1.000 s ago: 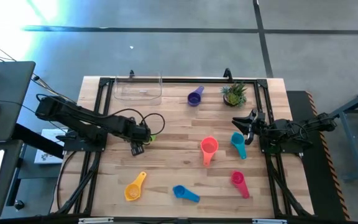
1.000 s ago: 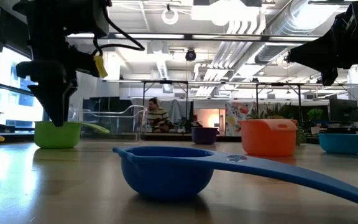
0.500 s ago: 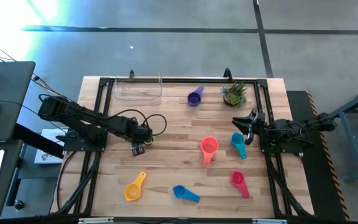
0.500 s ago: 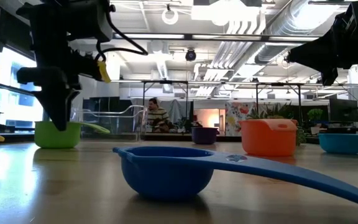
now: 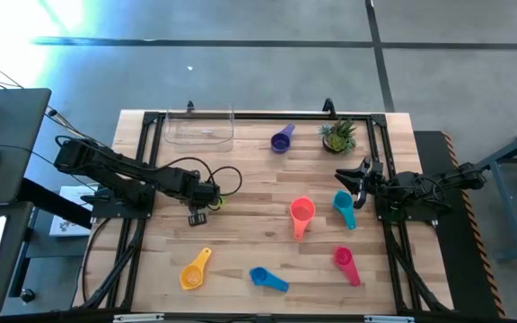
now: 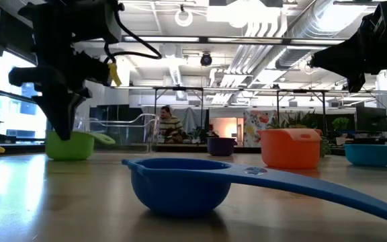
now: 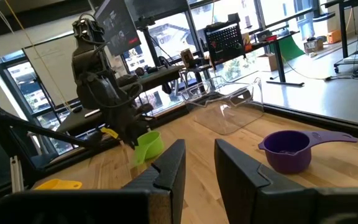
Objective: Nest measuring cups in basket
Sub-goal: Stack the green measuring cup on top of the orange measuring cup
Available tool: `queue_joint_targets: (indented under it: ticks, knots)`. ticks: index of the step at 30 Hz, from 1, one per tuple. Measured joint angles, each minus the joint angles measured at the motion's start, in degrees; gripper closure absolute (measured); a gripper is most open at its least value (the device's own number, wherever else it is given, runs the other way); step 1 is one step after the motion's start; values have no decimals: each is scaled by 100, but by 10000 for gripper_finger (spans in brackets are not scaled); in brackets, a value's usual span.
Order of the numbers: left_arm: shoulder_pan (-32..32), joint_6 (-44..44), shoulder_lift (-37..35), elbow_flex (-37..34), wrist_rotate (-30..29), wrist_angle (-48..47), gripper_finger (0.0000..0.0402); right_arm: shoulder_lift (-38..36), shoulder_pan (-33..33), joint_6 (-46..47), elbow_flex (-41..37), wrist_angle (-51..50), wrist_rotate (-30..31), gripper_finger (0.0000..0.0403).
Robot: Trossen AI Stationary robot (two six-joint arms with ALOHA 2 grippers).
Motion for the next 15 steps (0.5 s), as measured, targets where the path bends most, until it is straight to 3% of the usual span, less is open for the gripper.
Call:
queue_joint_targets:
  ticks: [15]
  knots:
    - [-377,2108,-203,1156,75,-82,393,2,1,0,0,1,-2,324]
